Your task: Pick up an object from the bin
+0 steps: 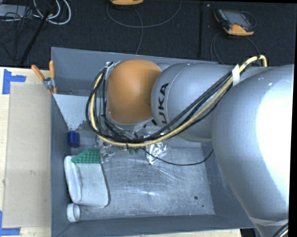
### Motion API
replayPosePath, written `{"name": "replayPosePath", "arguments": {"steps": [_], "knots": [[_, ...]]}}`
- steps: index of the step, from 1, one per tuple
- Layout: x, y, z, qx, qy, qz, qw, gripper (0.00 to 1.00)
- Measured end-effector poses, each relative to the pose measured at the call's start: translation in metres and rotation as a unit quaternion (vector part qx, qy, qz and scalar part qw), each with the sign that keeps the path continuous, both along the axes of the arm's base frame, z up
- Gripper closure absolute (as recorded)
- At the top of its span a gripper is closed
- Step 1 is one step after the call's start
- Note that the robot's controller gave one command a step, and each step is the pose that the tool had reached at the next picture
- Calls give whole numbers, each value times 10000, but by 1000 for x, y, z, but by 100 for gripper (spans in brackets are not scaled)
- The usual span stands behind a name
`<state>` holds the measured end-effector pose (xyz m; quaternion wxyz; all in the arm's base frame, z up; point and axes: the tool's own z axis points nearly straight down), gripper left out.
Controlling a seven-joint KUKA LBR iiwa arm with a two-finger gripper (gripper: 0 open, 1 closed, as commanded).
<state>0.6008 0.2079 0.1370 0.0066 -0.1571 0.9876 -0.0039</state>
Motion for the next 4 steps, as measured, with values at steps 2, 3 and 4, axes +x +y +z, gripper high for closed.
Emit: {"name": "replayPosePath", "arguments": {"steps": [2,3,4], "knots": [[8,0,-3,-20,-2,87,10000,100],[8,4,-2,-36,-10,46,10000,100],[11,20,16,35,48,62,10000,100]]}}
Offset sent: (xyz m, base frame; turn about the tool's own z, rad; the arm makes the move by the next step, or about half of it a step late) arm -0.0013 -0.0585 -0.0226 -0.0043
